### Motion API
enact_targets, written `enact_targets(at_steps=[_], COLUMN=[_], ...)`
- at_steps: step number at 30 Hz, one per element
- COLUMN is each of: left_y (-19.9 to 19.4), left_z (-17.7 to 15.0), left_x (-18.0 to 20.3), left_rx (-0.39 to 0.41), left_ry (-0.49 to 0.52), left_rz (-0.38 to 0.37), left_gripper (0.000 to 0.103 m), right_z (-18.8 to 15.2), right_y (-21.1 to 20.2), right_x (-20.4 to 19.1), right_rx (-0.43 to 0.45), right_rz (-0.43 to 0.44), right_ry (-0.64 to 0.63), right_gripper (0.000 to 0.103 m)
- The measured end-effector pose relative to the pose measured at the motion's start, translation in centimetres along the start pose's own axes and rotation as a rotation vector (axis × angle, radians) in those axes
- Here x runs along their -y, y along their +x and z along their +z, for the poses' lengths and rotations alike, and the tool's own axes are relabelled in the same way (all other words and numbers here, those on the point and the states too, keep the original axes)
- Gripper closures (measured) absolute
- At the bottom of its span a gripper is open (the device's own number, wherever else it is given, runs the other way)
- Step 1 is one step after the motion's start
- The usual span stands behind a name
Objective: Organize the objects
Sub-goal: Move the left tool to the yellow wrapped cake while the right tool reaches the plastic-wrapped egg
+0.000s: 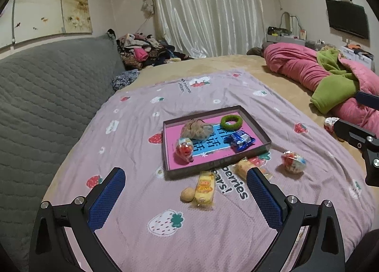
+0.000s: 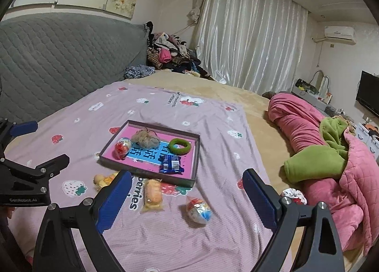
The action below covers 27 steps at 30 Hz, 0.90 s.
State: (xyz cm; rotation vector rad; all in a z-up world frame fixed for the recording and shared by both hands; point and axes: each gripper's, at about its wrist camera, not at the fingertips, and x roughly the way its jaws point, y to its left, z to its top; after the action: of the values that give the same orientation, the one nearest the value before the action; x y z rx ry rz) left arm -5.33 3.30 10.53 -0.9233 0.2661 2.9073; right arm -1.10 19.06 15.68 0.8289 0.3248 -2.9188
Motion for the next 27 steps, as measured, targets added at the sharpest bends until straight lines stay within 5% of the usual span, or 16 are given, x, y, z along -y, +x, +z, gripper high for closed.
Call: enact_targets(at_steps=[27], left_y=[4.8], left_z=[-3.3], left_x=[1.4], left_rx=[-0.051], left_ry=[0.084], left_rz=[-0.018], left_gripper=[0.001], right_z=[-1.4], right_y=[3.5], right_x=[-2.5], right_rx=[-0.065], right_rz=[0.024], right_ry=[-0.045], right_gripper=[0.008])
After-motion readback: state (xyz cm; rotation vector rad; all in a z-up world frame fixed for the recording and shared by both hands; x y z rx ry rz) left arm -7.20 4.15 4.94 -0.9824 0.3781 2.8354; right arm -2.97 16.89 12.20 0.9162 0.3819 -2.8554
